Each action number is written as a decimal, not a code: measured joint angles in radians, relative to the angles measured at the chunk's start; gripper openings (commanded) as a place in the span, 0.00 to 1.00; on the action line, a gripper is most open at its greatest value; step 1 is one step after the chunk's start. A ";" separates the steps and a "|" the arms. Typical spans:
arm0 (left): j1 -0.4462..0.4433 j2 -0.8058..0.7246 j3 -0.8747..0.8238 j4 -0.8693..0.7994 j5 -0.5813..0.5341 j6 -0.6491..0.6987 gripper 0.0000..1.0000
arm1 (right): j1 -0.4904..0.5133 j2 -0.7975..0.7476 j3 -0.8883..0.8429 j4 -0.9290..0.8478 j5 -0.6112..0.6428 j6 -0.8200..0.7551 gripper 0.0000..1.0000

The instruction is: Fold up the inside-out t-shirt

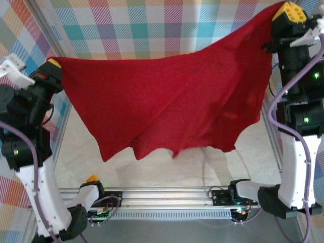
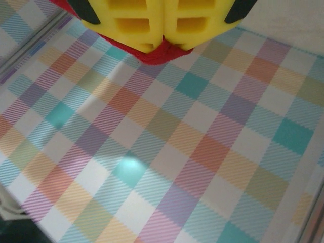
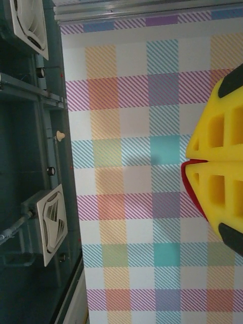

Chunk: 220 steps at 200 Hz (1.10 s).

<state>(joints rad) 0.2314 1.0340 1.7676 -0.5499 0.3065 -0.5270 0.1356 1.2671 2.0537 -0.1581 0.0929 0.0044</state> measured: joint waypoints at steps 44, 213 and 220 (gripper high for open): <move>0.000 0.251 -0.062 -0.002 0.006 0.001 0.00 | 0.000 0.279 0.167 -0.041 -0.051 -0.010 0.00; -0.054 1.074 0.125 -0.027 -0.045 0.163 0.00 | 0.066 1.160 0.414 -0.215 -0.198 0.079 0.00; -0.054 1.075 0.128 -0.026 -0.048 0.166 0.00 | 0.069 1.160 0.420 -0.219 -0.200 0.080 0.00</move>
<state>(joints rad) 0.1772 2.1086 1.8954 -0.5762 0.2588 -0.3607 0.2047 2.4275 2.4733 -0.3767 -0.1070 0.0841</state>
